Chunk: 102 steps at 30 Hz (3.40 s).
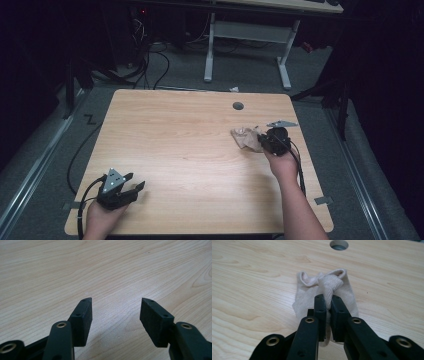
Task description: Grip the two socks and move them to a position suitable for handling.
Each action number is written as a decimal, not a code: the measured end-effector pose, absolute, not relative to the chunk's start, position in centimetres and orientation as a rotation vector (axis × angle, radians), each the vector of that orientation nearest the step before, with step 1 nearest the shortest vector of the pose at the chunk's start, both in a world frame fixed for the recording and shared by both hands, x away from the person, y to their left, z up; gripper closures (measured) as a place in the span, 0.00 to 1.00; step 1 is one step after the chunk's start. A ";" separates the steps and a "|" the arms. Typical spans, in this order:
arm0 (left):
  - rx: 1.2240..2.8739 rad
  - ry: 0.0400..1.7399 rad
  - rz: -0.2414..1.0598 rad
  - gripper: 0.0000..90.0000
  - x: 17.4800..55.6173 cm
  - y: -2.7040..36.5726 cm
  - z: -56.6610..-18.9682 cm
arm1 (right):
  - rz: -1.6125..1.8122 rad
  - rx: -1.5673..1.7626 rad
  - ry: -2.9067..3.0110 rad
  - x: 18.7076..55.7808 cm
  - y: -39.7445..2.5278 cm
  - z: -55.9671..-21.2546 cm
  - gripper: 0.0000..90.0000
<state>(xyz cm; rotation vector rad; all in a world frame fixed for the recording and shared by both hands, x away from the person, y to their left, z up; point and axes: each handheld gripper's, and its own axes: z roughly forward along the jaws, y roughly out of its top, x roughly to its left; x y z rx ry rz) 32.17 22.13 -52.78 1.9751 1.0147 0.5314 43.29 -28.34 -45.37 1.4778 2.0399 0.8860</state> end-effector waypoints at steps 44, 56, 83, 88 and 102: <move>1.967 1.003 0.498 0.50 32.1 22.0 -52.6 | 1.145 1.079 2.239 34.2 -17.3 -43.3 0.94; 1.961 1.005 0.498 0.50 32.1 22.1 -52.6 | 1.302 0.898 2.340 34.3 -9.9 -42.8 0.94; 1.987 0.984 0.484 0.50 32.0 21.4 -52.7 | 1.120 1.123 2.409 34.4 -14.0 -50.2 0.94; 1.983 0.985 0.488 0.50 31.9 21.5 -52.6 | 1.084 1.135 2.406 34.4 -14.5 -51.2 0.93; 2.018 0.975 0.477 0.53 31.6 19.3 -52.3 | 1.050 1.121 2.302 33.9 -16.0 -52.1 0.75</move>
